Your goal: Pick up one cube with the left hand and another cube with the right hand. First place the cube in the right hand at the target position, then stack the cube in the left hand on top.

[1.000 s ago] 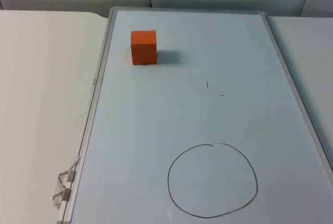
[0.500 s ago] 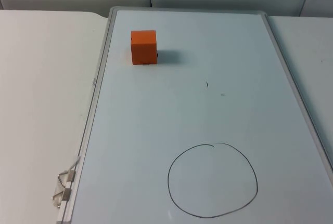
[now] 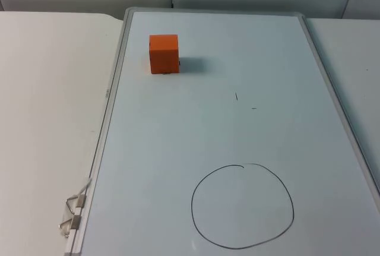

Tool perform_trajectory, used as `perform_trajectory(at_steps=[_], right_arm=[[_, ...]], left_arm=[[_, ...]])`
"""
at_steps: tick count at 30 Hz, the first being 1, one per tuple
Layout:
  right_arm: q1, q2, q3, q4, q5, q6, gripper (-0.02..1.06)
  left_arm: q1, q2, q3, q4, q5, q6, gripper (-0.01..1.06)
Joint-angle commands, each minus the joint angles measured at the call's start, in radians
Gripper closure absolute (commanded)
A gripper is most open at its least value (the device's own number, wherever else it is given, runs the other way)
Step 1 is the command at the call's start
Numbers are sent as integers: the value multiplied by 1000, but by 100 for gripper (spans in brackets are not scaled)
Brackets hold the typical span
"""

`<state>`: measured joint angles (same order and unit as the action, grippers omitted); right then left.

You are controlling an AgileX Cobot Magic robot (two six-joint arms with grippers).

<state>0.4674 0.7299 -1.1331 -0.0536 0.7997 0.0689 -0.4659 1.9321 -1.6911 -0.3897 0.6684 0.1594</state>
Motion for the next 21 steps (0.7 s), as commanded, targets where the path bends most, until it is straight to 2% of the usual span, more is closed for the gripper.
perform_trajectory(at_steps=[1, 3, 4, 8, 13, 18, 21], right_arm=[[-1, -4, 5, 5, -19, 3, 105], [-1, -4, 5, 5, -13, 3, 105], [-1, -4, 5, 5, -13, 3, 105], [-1, -4, 5, 5, 3, 3, 105], [-1, -4, 5, 3, 10, -8, 105], [-1, -4, 5, 3, 22, -19, 105], [-1, -4, 5, 3, 36, -26, 105]], left_arm=[[-6, 91, -94, 87, 21, -141, 1], [-6, 170, -185, 189, 54, -229, 1], [-6, 170, -185, 189, 54, -229, 1], [-6, 309, -352, 418, 148, -426, 1], [-6, 418, -473, 475, 222, -462, 1], [-5, 491, -506, 532, 225, -536, 1], [-2, 514, -506, 530, 222, -536, 1]])
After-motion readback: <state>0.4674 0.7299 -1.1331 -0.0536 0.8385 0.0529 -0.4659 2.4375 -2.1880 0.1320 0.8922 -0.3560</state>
